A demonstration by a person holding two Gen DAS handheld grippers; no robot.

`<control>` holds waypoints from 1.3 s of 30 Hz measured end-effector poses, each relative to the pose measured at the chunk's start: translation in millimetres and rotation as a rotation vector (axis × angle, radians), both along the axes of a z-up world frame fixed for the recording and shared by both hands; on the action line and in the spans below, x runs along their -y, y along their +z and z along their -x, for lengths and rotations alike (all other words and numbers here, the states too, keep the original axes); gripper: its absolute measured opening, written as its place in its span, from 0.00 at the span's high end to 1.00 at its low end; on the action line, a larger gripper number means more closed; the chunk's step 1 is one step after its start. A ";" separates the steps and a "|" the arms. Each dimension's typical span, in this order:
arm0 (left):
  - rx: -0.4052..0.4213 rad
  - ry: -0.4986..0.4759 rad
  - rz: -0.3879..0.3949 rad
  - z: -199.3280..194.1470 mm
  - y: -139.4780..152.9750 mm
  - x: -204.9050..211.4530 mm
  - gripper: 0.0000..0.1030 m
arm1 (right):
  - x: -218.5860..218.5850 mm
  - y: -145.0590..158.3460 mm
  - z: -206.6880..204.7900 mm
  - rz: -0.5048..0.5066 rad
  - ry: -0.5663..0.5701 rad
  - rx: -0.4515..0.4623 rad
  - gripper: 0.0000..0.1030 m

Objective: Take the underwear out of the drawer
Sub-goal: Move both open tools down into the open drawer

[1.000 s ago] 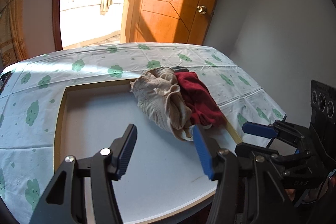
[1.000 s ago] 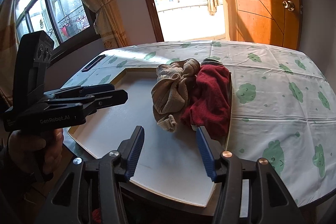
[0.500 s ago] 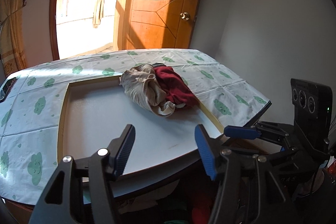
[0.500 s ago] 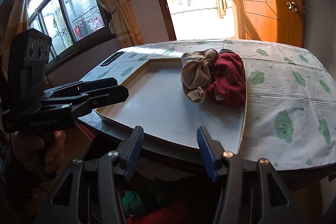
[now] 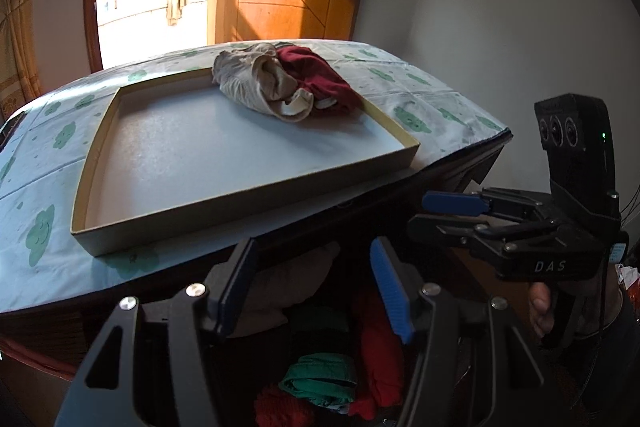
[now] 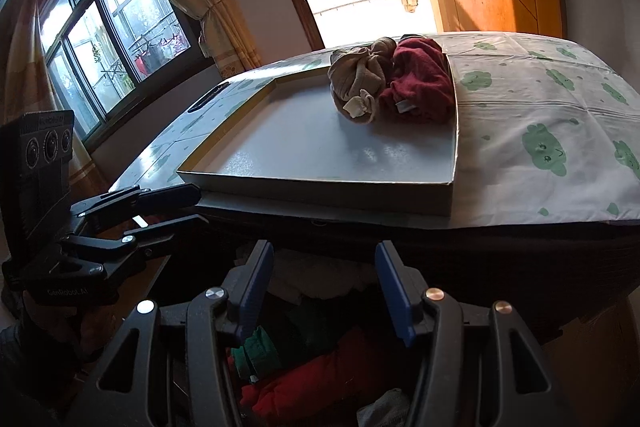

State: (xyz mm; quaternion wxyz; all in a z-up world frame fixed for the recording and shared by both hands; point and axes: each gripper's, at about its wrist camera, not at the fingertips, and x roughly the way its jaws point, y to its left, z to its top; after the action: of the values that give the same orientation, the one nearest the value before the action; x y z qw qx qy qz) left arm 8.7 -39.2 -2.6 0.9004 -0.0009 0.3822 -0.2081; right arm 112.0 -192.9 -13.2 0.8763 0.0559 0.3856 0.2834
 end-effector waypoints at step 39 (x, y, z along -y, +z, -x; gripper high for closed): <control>-0.415 -0.098 -0.219 -17.6 -125.2 41.8 0.35 | 1.1 -83.5 4.2 0.137 -0.049 -0.122 0.45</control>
State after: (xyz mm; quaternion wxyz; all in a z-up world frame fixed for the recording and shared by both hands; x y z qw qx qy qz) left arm 26.2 -81.1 -127.8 0.7860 0.0725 0.5789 -0.2044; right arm 107.8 -194.1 -96.7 0.8596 0.0224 0.4554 0.2309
